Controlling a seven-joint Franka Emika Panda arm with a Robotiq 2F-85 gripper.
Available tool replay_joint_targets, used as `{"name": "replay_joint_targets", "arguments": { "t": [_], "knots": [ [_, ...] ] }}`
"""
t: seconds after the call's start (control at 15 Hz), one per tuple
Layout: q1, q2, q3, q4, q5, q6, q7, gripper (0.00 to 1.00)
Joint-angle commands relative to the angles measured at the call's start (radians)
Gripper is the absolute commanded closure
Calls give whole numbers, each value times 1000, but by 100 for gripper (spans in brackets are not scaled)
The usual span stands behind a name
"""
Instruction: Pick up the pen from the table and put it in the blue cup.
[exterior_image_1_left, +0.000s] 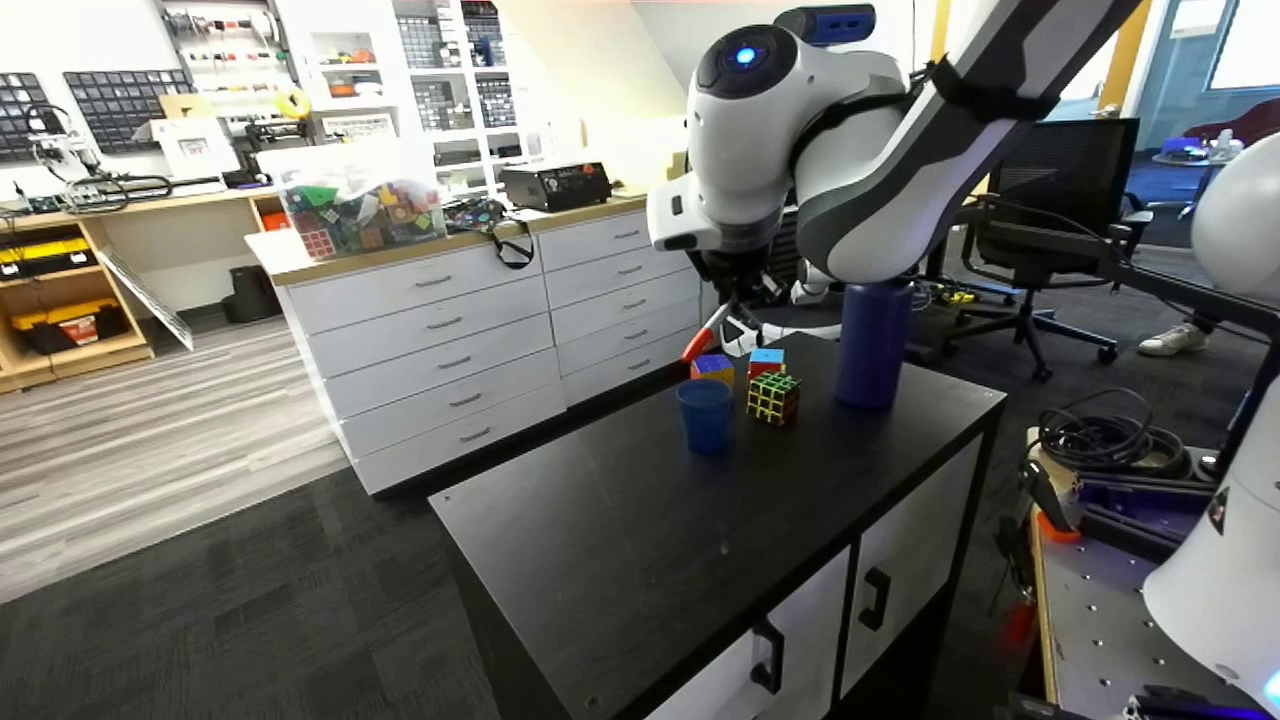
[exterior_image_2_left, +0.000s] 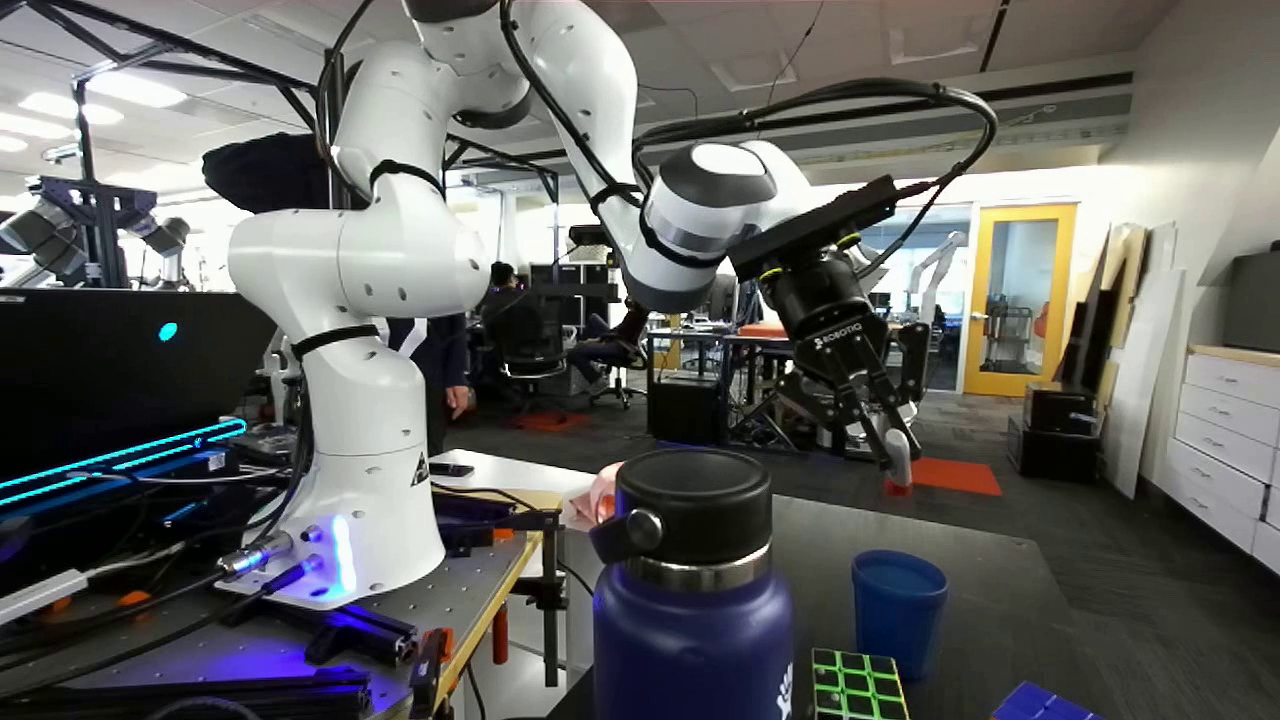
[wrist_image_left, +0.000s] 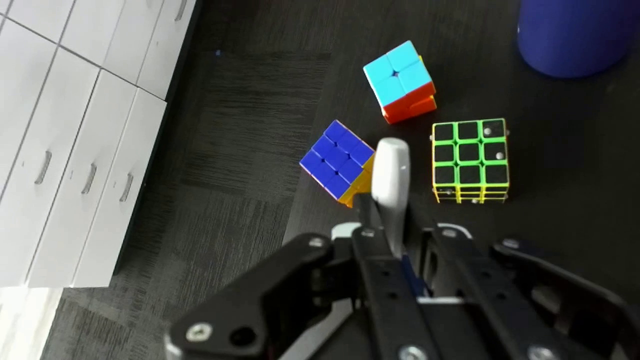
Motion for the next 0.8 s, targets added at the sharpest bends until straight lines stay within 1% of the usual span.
{"name": "replay_joint_targets", "arguments": {
  "t": [0.0, 0.07, 0.13, 0.2, 0.27, 0.33, 0.4, 0.47, 0.53, 0.6, 0.67, 0.73],
  "knots": [
    [14, -44, -9, -9, -167, 12, 117, 95],
    [15, -45, -9, -9, -215, 13, 147, 95],
    [-12, -91, 26, -14, -169, 40, 113, 95],
    [16, -45, -4, -7, -285, 9, 195, 95],
    [16, -56, 2, -6, -322, 10, 216, 95],
    [-12, -117, 37, -16, -277, 52, 193, 95],
    [15, -64, 12, -5, -402, 7, 284, 95],
    [16, -68, 12, -4, -446, 6, 307, 95],
    [-14, -140, 48, -13, -403, 54, 288, 95],
    [-16, -143, 55, -12, -429, 52, 314, 95],
    [9, -88, 35, 1, -553, -3, 393, 95],
    [-23, -174, 77, -9, -487, 52, 354, 95]
  ]
}}
